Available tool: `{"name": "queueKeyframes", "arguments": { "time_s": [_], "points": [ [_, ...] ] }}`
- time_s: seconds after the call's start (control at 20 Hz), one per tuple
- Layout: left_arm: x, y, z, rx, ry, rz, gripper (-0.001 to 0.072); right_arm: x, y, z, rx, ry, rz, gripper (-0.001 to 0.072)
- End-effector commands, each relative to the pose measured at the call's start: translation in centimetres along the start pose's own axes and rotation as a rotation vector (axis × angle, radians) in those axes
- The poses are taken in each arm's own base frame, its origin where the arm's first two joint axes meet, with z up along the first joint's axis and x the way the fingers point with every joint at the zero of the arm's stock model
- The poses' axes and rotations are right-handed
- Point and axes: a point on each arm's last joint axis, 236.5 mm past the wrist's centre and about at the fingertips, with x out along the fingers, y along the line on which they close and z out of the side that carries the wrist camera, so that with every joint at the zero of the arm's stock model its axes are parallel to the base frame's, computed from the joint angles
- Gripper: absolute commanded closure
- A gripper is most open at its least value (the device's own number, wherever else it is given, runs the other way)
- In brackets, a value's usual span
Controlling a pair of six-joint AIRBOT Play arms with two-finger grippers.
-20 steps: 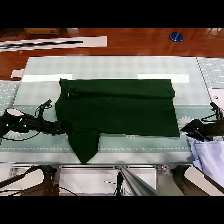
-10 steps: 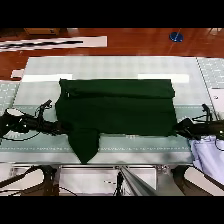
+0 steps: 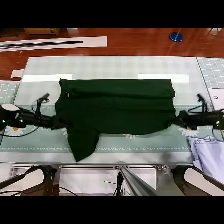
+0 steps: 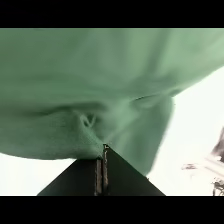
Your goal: Fold the shirts.
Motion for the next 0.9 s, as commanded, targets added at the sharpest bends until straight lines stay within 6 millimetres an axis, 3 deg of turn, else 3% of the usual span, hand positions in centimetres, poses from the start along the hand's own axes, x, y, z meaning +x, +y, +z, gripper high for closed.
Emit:
{"name": "queueKeyframes", "arguments": {
  "time_s": [0.0, 0.15, 0.45, 0.55, 0.75, 0.85],
  "points": [
    [-3.9, -6.6, 4.4, 0.129, -0.128, -0.137, 0.0685, -5.3, 4.4, 3.5, -0.176, -0.134, -0.002, 0.0686],
    [-7.0, -9.2, 7.8, 0.176, -0.239, -0.117, 0.0685, -8.9, 6.8, 6.5, -0.235, -0.274, -0.030, 0.0686],
    [-10.5, -8.7, 15.2, 0.109, -0.526, -0.053, 0.0686, -11.2, 8.1, 11.9, -0.193, -0.518, 0.009, 0.0687],
    [-10.9, -8.5, 17.5, 0.067, -0.605, -0.080, 0.0685, -10.6, 8.1, 13.0, -0.176, -0.533, 0.023, 0.0687],
    [-8.0, -6.6, 19.9, 0.032, -0.538, -0.102, 0.0685, -6.9, 8.6, 16.1, -0.191, -0.506, 0.016, 0.0687],
    [-7.6, -5.5, 21.6, 0.019, -0.527, -0.106, 0.0685, -5.6, 8.3, 18.4, -0.176, -0.512, 0.004, 0.0687]
  ]
}}
